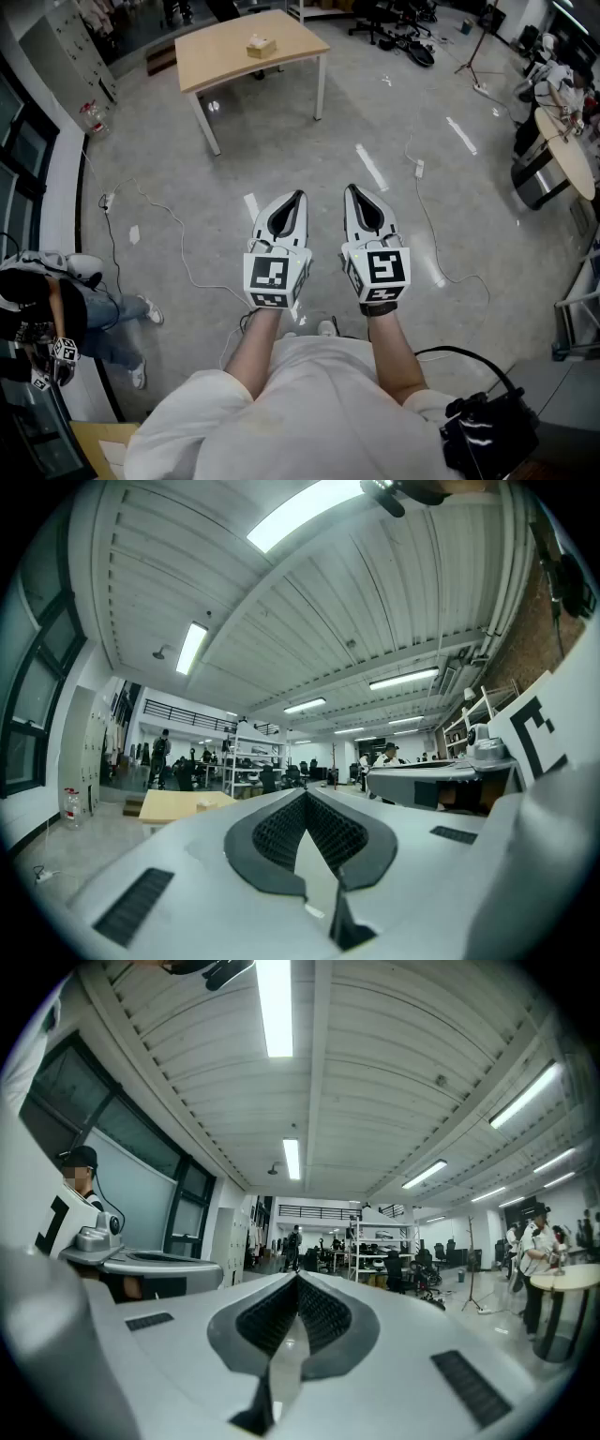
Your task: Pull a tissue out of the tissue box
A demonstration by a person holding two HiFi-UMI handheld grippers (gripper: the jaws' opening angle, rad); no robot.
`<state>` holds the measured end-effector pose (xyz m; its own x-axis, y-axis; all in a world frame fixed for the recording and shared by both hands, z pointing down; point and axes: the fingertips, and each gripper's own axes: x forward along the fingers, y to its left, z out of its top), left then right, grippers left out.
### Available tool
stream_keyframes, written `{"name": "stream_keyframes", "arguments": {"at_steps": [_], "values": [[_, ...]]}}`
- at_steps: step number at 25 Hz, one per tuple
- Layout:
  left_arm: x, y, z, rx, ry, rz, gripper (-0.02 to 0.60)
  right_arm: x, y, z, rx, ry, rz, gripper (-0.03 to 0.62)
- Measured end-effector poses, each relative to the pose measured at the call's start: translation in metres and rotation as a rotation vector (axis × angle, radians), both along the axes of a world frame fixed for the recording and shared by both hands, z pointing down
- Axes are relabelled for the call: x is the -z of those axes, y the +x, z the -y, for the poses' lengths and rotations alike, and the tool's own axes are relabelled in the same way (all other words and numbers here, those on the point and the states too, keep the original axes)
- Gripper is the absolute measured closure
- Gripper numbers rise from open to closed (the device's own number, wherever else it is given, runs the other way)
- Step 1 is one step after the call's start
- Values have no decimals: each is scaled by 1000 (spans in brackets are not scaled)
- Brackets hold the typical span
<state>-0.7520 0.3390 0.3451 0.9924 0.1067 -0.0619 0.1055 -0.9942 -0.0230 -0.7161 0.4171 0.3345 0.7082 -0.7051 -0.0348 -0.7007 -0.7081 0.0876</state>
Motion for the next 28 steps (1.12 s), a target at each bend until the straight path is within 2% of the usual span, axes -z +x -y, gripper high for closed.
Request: {"name": "stream_keyframes", "arguments": {"at_steps": [4,7,8,10,13,15,18,22,28], "values": [[2,12,-26,-30,5,-1,581,2,10,-21,7,23,5,591],[6,24,-66,-171,96,-33,581,-1,18,-35,79,16,20,591],[8,28,-76,-193,121,-46,581,-3,20,-40,114,5,22,591],[7,36,-80,-180,128,-54,581,-3,25,-51,140,3,17,591],[2,41,-69,-117,88,-48,581,-3,28,-63,145,30,-6,591],[-2,46,-68,-89,74,-32,581,-4,32,-71,136,14,-40,591],[-7,59,-80,-94,95,-8,581,-4,48,-79,121,-15,-89,591],[-12,81,-78,-114,42,4,581,-7,67,-67,161,-22,-168,591],[-32,143,-48,-146,-31,27,581,-30,129,-24,169,2,-29,591]]}}
